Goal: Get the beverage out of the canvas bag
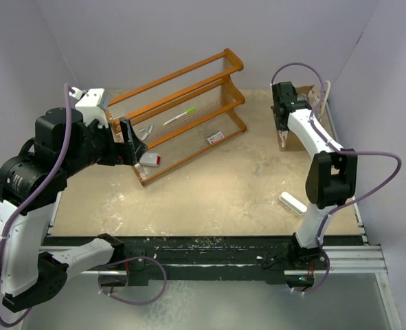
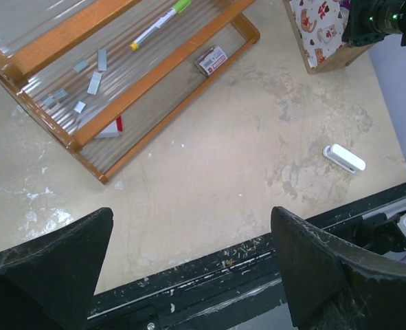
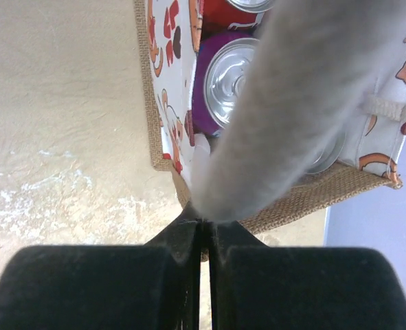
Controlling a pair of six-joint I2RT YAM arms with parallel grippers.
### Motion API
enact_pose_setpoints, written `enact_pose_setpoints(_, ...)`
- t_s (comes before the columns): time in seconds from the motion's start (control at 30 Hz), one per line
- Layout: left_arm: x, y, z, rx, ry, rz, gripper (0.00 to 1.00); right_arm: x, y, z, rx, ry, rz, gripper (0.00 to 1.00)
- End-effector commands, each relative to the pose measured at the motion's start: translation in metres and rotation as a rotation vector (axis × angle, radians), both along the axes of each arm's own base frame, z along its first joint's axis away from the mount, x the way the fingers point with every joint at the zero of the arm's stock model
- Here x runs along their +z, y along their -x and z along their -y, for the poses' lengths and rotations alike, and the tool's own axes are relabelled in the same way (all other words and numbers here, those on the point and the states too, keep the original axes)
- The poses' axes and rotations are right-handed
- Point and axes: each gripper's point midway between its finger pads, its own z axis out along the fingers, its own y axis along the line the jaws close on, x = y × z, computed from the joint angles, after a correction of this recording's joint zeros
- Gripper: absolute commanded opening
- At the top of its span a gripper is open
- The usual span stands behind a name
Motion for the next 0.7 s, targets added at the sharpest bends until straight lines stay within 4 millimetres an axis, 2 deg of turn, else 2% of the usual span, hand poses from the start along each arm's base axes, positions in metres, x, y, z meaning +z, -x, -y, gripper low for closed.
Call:
enact_pose_setpoints(0.0, 0.010, 0.005, 0.008, -0.041, 0.054, 0.017, 0.99, 0.018, 0.023, -0.026, 0.089, -0.119, 0.018, 0.00)
enact_pose_setpoints(0.13, 0.008, 0.006, 0.015, -0.063, 0.079, 0.008, 0.99, 0.027, 0.042, -0.056, 0.150, -0.180, 0.013, 0.00)
enact_pose_setpoints(0.23, 0.005, 0.007, 0.016, -0.061, 0.087, -0.001, 0.99, 0.025, 0.057, -0.070, 0.167, -0.203, 0.006, 0.00)
enact_pose_setpoints(0.37, 0.001, 0.011, 0.018, -0.069, 0.110, -0.022, 0.99, 0.023, 0.081, -0.102, 0.204, -0.301, -0.023, 0.00)
enact_pose_setpoints(0.6, -0.023, 0.021, 0.020, -0.048, 0.148, -0.102, 0.99, 0.018, 0.132, -0.143, 0.192, -0.479, -0.066, 0.00)
enact_pose_setpoints(0.67, -0.029, 0.024, 0.021, -0.047, 0.165, -0.125, 0.99, 0.021, 0.147, -0.162, 0.209, -0.563, -0.068, 0.00)
